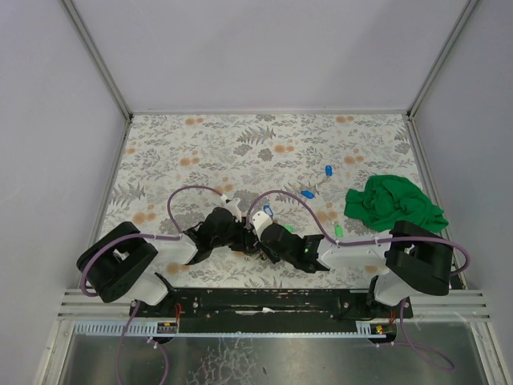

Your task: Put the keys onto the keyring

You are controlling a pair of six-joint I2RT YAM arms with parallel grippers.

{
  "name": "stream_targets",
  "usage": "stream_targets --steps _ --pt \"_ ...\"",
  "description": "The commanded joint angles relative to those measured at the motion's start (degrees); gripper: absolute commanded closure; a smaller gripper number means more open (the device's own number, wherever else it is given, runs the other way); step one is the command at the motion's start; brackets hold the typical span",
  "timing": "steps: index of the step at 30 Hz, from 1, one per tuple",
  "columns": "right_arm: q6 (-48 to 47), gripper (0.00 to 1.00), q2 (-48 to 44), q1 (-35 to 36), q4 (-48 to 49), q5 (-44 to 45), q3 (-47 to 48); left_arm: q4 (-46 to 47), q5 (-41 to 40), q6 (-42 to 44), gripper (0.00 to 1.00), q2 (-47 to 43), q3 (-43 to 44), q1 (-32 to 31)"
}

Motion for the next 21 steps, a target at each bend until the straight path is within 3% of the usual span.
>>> stream_targets --steps 1,6,12,21 --pt "-1.56 0.92 -0.95 -0.53 1.80 1.63 1.78 2.76 -0.65 -0.05 0.80 0.31 0.70 -0.42" --pt "-3.81 1.00 -3.30 -1.58 4.57 0.79 -0.30 7.01 -0.20 -3.12 0.81 0.17 -1.38 -0.37" --pt "-6.99 1.00 -5.87 -5.52 14.90 -8.03 -4.89 17.09 -0.49 -10.61 0.81 -0.66 -6.22 -0.19" --pt "-13.78 1.00 -4.28 -11.04 27.37 -19.82 -8.08 45.85 0.90 -20.67 0.77 4.51 -16.36 -0.59"
